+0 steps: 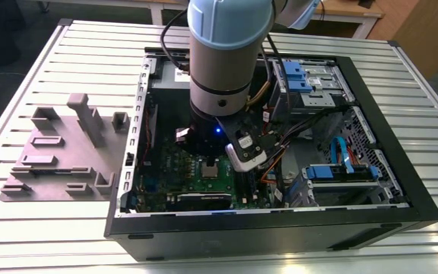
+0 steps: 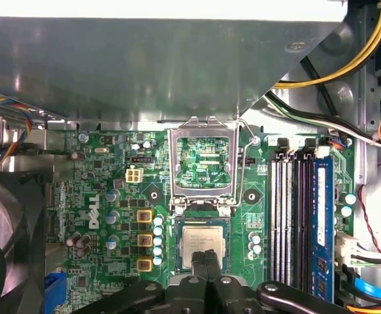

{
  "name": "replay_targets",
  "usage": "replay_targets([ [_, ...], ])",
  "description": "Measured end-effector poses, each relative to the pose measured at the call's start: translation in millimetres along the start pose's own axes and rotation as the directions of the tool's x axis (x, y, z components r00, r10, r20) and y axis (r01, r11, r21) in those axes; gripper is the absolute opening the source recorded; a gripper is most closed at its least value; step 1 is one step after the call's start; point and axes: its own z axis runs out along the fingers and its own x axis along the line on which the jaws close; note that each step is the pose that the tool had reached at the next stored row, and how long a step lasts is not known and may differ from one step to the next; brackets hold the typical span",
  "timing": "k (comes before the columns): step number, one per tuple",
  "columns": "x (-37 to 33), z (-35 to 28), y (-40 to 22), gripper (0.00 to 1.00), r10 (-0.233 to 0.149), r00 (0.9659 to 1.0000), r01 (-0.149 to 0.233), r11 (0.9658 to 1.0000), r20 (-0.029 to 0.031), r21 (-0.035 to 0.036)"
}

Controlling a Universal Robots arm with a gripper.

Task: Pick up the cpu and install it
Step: 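Place the cpu into insertion slot, then close the cpu cover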

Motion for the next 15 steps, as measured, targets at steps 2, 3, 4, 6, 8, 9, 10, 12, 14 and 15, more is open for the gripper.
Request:
replay_targets([
  [2, 0.0, 0.7, 0.0, 0.10, 0.001, 1.0000, -0.001, 1.0000, 0.0003, -0.0004],
  [3, -0.1, 1.2, 0.0, 0.10, 0.002, 1.0000, -0.002, 1.0000, 0.0003, -0.0007],
  [4, -0.3, 1.7, 0.0, 0.10, 0.005, 1.0000, -0.005, 1.0000, 0.0004, -0.0009],
  [6, -0.5, 1.9, 0.0, 0.10, 0.008, 1.0000, -0.008, 1.0000, 0.0002, -0.0007],
  [8, -0.5, 1.4, 0.0, 0.10, 0.008, 1.0000, -0.008, 1.0000, 0.0003, -0.0005],
  [9, -0.5, 1.3, 0.0, 0.10, 0.008, 1.0000, -0.008, 1.0000, 0.0003, -0.0011],
  [10, -0.5, 1.3, 0.0, 0.10, 0.008, 1.0000, -0.008, 1.0000, 0.0004, -0.0011],
  [12, -0.5, 1.3, 0.0, 0.10, 0.008, 1.0000, -0.008, 1.0000, 0.0004, -0.0012],
  [14, -0.5, 1.3, 0.0, 0.10, 0.008, 1.0000, -0.008, 1.0000, 0.0003, -0.0012],
  [15, -0.5, 1.3, 0.0, 0.10, 0.008, 1.0000, -0.008, 1.0000, 0.0003, -0.0012],
])
